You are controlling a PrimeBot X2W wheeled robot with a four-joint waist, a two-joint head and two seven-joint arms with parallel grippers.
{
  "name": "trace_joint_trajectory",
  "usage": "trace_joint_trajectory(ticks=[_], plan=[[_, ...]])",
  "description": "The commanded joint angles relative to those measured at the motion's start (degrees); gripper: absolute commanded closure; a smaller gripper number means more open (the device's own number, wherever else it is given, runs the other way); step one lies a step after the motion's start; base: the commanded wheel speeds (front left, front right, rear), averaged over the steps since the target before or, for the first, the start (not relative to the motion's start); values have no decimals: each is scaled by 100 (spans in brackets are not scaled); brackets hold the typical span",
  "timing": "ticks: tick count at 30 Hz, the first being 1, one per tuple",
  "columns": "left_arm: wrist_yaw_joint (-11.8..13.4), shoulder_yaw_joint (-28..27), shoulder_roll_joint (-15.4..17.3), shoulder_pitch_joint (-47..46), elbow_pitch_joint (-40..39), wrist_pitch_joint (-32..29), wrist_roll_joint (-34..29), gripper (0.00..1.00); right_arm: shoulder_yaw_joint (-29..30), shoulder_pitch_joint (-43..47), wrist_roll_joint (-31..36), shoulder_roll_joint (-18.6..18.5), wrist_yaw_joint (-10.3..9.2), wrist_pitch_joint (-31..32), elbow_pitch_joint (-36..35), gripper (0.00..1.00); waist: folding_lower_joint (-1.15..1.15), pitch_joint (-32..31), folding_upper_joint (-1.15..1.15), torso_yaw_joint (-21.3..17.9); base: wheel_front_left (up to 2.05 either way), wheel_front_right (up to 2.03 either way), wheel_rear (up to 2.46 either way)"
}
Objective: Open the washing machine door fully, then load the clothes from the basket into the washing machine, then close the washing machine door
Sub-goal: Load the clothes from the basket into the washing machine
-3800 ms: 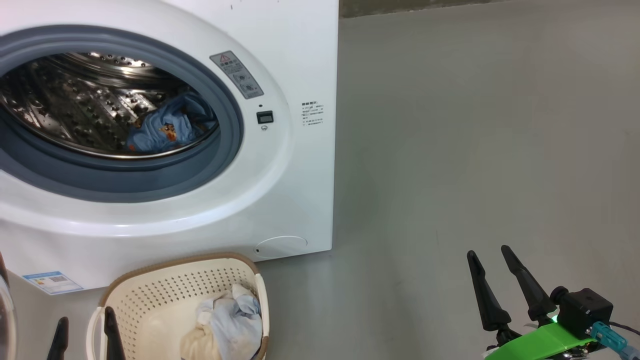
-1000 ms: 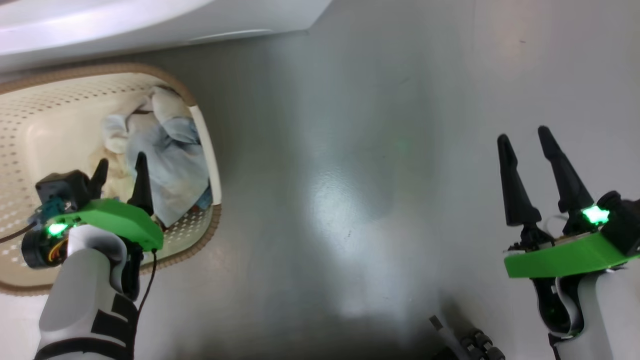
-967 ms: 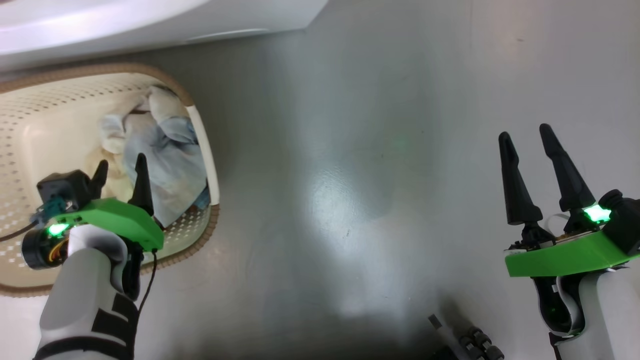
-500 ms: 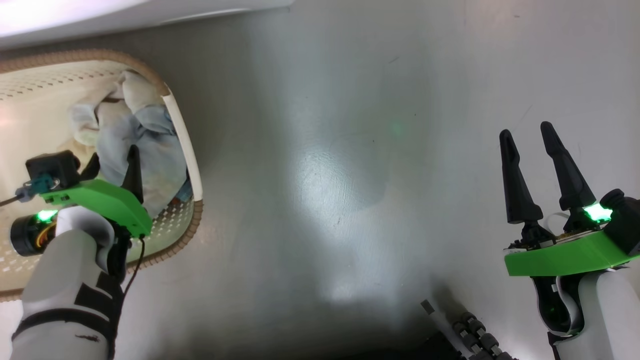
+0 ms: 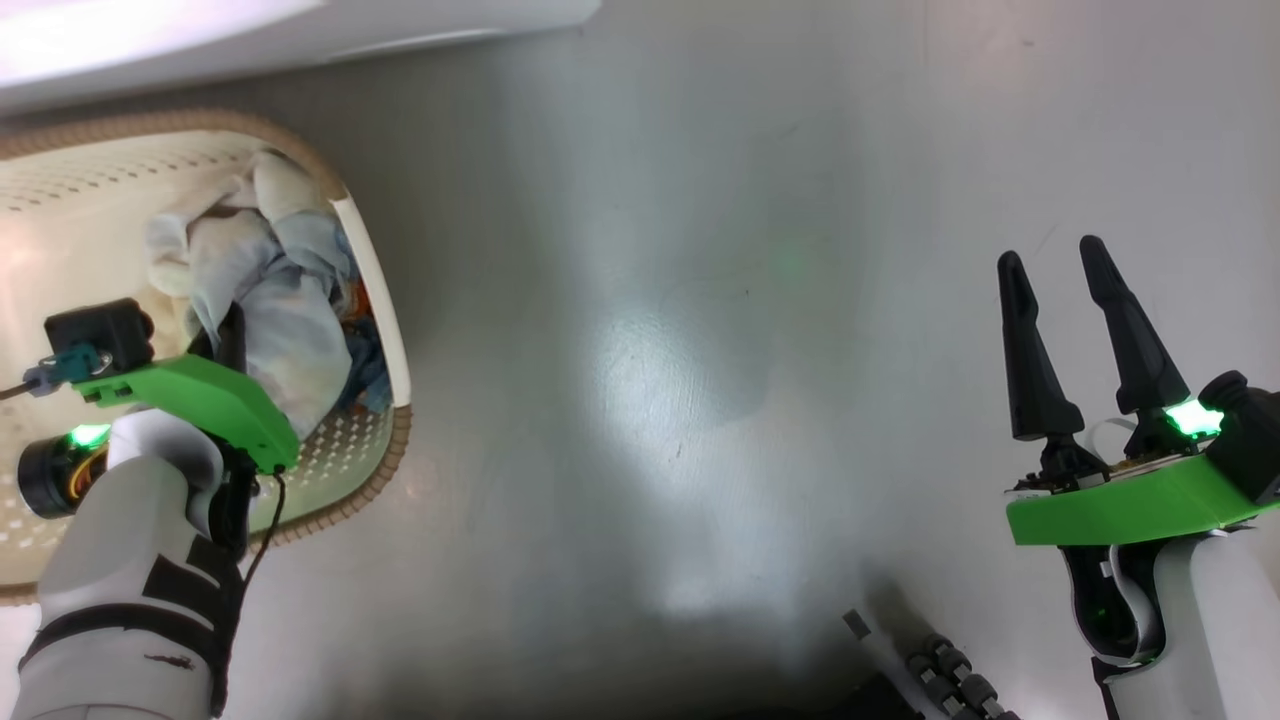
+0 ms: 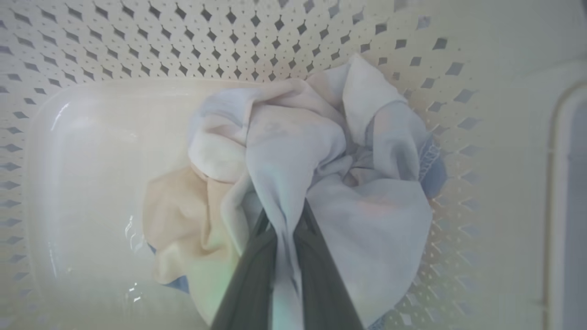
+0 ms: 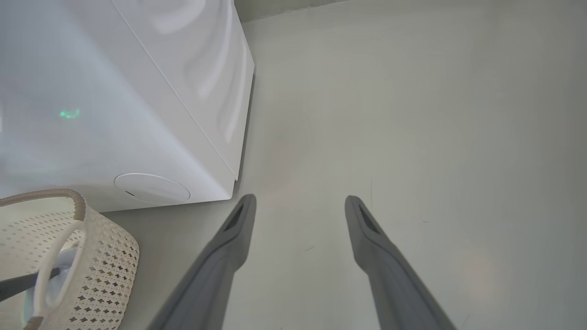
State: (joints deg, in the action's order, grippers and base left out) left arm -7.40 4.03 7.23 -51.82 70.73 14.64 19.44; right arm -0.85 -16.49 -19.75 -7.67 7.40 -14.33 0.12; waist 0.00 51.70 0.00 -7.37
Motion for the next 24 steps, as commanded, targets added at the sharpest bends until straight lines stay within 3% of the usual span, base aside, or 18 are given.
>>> trace_joint_trajectory(ticks=[1,15,24], plan=[[-6,-100,218,264,-66,35,39,100,-86,142,23,-9,9,-67,-78,0,0,-100,0,15,0,0,0],[31,-576,188,1601,-1959,36,-120,100,-161,121,-11,-49,9,-67,121,0,0,-1210,0,206,0,0,0],[22,-1159,-84,2792,-3452,36,-363,100,-137,363,-44,-119,9,-67,285,0,0,-2149,0,400,0,0,0]])
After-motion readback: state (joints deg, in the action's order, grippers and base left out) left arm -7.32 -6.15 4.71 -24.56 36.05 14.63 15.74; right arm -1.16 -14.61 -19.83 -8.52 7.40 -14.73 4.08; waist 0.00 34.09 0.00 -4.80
